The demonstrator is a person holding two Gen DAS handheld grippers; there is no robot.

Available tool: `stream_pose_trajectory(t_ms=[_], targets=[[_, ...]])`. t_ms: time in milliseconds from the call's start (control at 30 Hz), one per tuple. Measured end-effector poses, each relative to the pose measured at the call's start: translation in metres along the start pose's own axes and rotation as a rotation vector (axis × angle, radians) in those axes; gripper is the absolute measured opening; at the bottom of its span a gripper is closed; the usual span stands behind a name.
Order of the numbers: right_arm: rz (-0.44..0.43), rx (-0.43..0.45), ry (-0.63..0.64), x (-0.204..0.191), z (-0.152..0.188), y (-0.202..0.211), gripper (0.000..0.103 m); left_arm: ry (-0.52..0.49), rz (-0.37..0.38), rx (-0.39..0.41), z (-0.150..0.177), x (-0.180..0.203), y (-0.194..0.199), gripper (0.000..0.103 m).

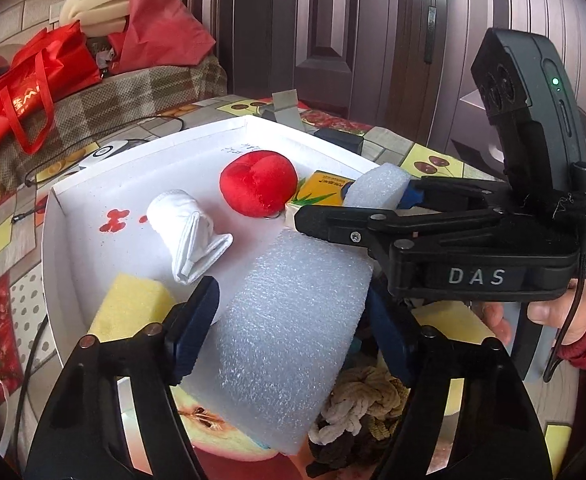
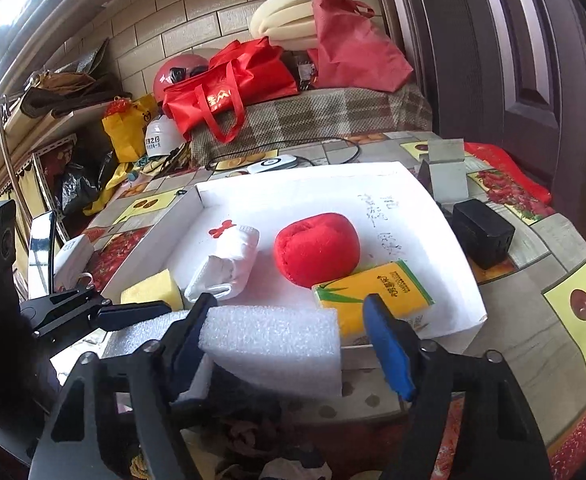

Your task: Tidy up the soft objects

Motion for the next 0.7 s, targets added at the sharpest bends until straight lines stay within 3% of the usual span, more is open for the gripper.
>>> stream_pose_trajectory(t_ms=[33, 100, 233, 367, 467, 600, 700], targets=[[-0.013, -0.009, -0.008, 0.001, 0.001, -0.001, 0.053, 0.005, -0.001, 0.008, 0.0, -0.001, 0.002, 0.062], [-0.022, 0.011, -0.027, 0.005, 0.001, 0.004, 0.053, 0.009, -0.003, 0.029, 0.0, -0.001, 0.006, 0.056], [-0.027, 0.076, -0.044, 0.01, 0.001, 0.023, 0.052, -0.01, -0.07, 0.111, -0.001, 0.001, 0.023, 0.055], [0.035, 0.182, -0.037, 0.018, 0.002, 0.054, 0.052, 0.013, -0.221, 0.247, 0.0, -0.004, 0.052, 0.055], [0.085, 0.247, -0.031, 0.026, 0.006, 0.078, 0.052, 0.093, -0.329, 0.342, 0.006, -0.018, 0.075, 0.055], [0.146, 0.273, -0.024, 0.039, 0.014, 0.097, 0.053, 0.178, -0.447, 0.396, 0.015, -0.029, 0.091, 0.055], [0.202, 0.301, -0.017, 0.048, 0.011, 0.106, 0.053, 0.197, -0.49, 0.4, 0.017, -0.026, 0.094, 0.055]])
Point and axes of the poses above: each gripper's, at about its wrist camera, not at the fingertips, and y roughly against the way its jaws point, x to its right, z to its underside, the point moved 4 cm from there along -y, roughly the way its jaws point
